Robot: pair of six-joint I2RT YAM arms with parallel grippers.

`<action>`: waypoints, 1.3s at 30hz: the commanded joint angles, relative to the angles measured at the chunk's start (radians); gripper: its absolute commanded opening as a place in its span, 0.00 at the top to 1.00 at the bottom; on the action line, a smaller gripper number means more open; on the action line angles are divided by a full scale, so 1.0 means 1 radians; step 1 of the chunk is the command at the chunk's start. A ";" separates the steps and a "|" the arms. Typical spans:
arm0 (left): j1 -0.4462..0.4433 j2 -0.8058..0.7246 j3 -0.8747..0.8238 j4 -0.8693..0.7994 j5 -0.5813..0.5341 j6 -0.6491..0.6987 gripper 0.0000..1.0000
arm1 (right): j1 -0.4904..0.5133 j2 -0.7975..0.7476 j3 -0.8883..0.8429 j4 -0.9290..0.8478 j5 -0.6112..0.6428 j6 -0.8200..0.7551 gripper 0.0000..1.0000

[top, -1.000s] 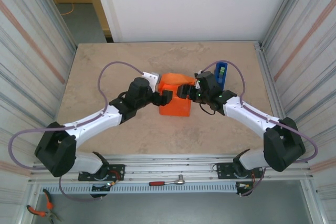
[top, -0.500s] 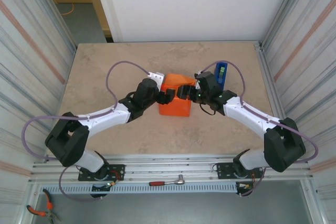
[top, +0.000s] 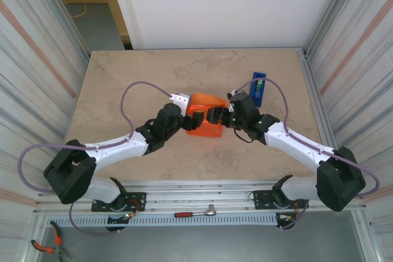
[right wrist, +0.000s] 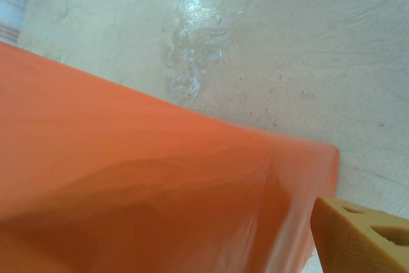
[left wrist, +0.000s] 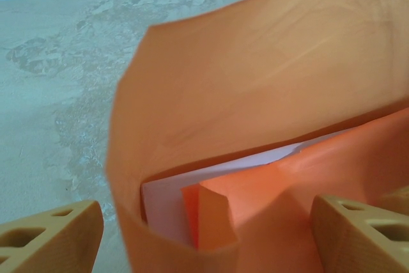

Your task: Wrap the gift box in paper

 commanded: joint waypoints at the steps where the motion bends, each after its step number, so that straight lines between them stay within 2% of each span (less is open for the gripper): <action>1: 0.010 0.051 0.018 -0.114 -0.061 0.025 0.16 | -0.008 0.055 0.020 -0.112 0.026 -0.020 0.15; 5: 0.036 0.085 0.067 -0.110 -0.074 0.020 0.16 | -0.041 0.106 0.083 -0.116 0.020 -0.045 0.15; 15: 0.137 0.149 0.198 -0.127 0.018 0.071 0.14 | -0.085 0.157 0.102 -0.107 0.002 -0.062 0.17; 18: 0.141 0.167 0.215 -0.129 0.032 0.090 0.16 | -0.084 0.157 0.098 -0.103 -0.001 -0.059 0.17; 22: 0.137 0.185 0.198 -0.117 0.040 0.078 0.23 | -0.085 0.156 0.110 -0.104 -0.003 -0.057 0.18; 29: 0.115 0.189 0.167 -0.111 -0.022 0.048 0.32 | -0.094 0.130 0.147 -0.064 0.004 -0.079 0.17; 36: 0.109 0.192 0.169 -0.124 -0.026 0.047 0.37 | -0.094 0.102 0.138 0.023 0.028 -0.099 0.18; 39: 0.109 0.192 0.167 -0.128 -0.025 0.048 0.37 | -0.094 0.107 0.137 0.041 0.043 -0.105 0.21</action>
